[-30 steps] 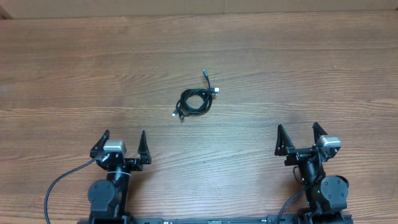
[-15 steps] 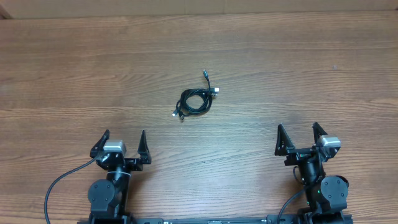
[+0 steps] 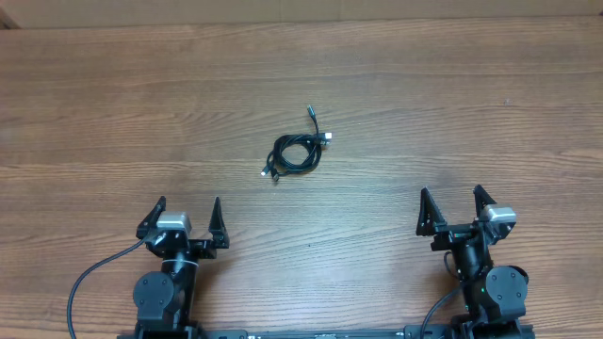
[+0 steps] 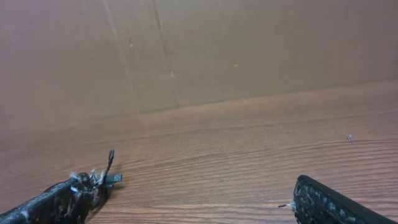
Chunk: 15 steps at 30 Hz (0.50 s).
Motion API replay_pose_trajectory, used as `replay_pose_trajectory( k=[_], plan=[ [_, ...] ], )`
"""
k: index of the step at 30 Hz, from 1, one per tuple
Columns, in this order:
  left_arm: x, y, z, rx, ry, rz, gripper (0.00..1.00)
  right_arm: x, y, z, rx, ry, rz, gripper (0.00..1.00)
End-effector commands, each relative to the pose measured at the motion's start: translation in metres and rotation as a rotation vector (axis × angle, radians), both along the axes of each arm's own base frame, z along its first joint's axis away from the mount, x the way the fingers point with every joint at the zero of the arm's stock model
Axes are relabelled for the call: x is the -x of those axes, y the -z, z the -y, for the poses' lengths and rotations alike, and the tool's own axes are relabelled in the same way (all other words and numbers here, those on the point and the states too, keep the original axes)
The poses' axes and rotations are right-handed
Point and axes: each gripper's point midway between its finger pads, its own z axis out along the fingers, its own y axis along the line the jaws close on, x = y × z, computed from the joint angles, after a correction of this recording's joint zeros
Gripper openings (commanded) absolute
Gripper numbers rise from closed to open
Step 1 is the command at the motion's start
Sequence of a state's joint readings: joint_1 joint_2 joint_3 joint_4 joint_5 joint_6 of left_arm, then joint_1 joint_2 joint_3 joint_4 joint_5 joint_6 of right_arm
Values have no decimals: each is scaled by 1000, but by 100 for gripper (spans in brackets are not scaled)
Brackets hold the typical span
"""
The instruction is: Untangle cables
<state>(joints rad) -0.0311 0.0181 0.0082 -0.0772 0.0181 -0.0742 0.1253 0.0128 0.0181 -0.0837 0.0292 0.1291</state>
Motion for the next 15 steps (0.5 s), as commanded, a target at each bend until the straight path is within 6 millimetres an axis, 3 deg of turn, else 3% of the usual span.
replay_pose_trajectory(
  k=[1,8,15],
  plan=[
    [0,2,0,-14,4,-7,100,0,2,-2,3,-12,2,100],
    [0,-1,5,112,21,-8,100,0,2,-2,-99,-10,-10,100],
    [5,-26,6,112,30,12,100,5,-3,-2,-105,-7,-53,100]
  ],
)
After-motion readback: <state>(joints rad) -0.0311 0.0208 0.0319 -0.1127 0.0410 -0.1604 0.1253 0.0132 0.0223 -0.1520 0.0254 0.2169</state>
